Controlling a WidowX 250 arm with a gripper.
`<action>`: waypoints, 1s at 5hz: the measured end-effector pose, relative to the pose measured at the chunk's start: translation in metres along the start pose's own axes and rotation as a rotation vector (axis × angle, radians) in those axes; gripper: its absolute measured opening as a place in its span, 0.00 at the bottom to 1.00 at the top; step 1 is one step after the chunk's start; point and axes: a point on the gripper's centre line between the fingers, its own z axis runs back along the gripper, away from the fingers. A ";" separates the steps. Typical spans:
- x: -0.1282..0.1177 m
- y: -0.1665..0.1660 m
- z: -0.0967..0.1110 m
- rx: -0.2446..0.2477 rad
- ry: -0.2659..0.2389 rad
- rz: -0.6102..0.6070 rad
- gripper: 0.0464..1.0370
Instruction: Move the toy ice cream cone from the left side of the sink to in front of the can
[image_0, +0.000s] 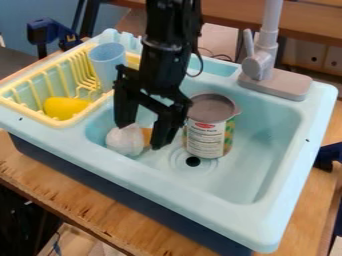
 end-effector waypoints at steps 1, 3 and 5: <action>0.001 0.003 -0.006 0.024 0.030 0.014 0.96; 0.009 0.015 -0.013 0.068 0.065 0.040 0.96; 0.011 0.015 -0.026 0.062 0.090 0.054 0.91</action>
